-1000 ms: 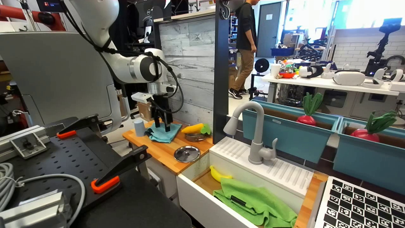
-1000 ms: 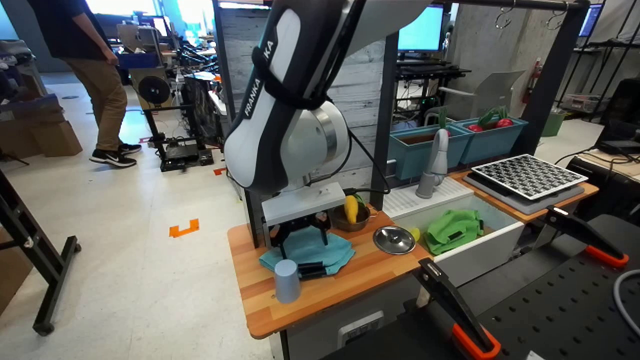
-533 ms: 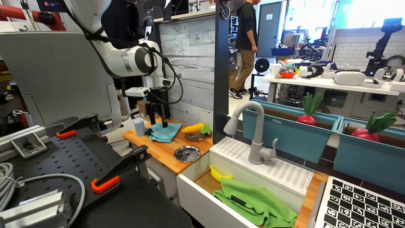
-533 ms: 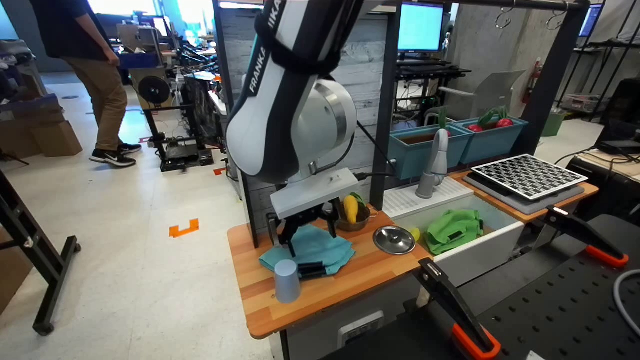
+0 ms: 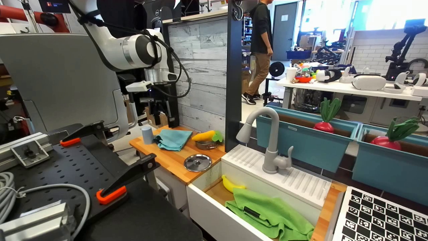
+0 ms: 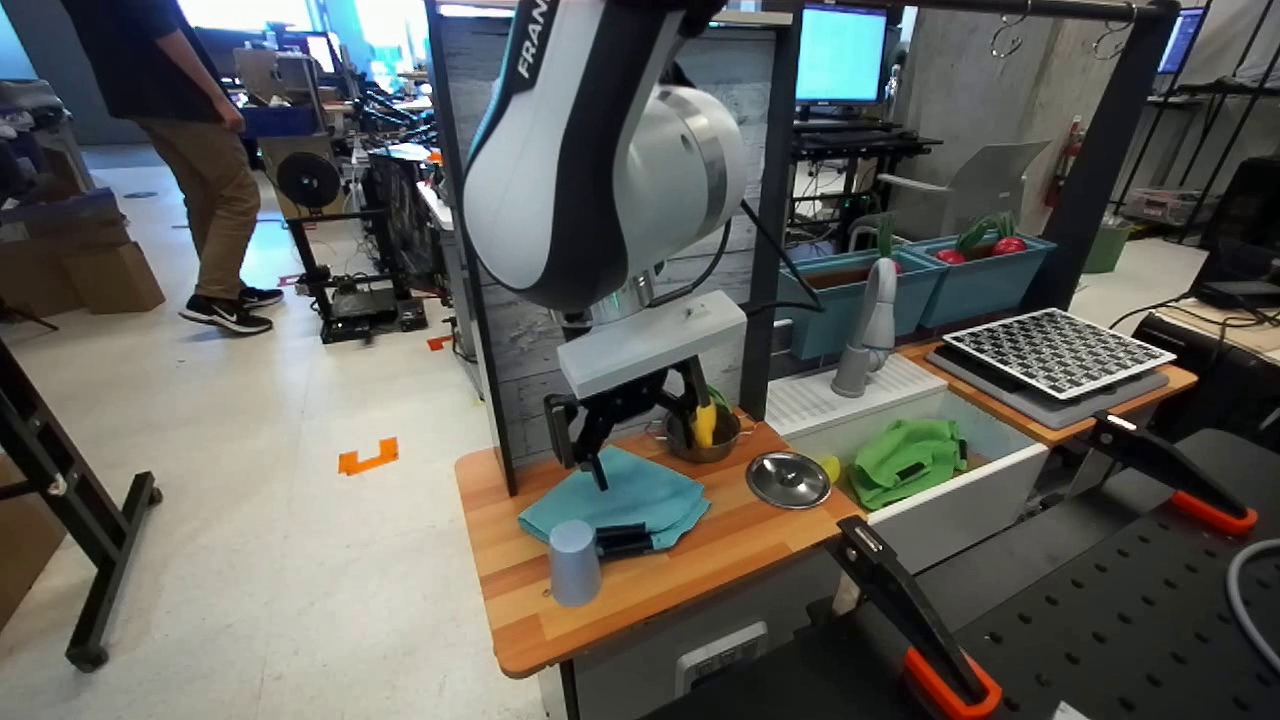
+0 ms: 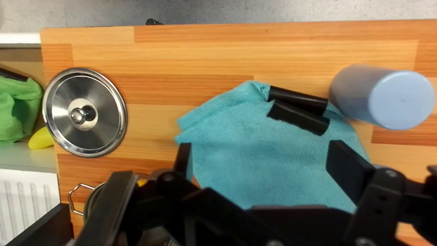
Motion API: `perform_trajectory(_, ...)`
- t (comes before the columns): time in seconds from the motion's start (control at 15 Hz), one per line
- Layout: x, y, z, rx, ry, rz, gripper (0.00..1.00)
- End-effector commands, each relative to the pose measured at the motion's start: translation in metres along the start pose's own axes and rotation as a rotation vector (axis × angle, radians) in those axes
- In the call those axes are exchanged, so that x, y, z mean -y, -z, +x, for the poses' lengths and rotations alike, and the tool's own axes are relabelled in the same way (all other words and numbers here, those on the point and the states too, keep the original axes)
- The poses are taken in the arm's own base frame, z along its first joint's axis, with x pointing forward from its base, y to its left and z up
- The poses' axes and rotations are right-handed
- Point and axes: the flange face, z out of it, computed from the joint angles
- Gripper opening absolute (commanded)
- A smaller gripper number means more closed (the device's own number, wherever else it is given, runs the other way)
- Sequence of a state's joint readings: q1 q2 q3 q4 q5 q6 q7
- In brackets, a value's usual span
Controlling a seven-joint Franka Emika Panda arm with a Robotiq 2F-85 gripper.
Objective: Slide the blue cloth backward
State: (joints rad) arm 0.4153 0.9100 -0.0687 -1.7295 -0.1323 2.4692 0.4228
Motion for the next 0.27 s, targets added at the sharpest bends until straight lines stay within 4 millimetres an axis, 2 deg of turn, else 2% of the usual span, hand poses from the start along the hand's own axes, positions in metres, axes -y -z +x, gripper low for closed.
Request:
perform_trajectory(0.0, 0.0008, -0.0009, 0.0004, 0.001, 0.0, 0.0, 1.0)
perform_trajectory(0.2, 0.0006, -0.0017, -0.0003, 0.002, 0.001, 0.0, 1.0)
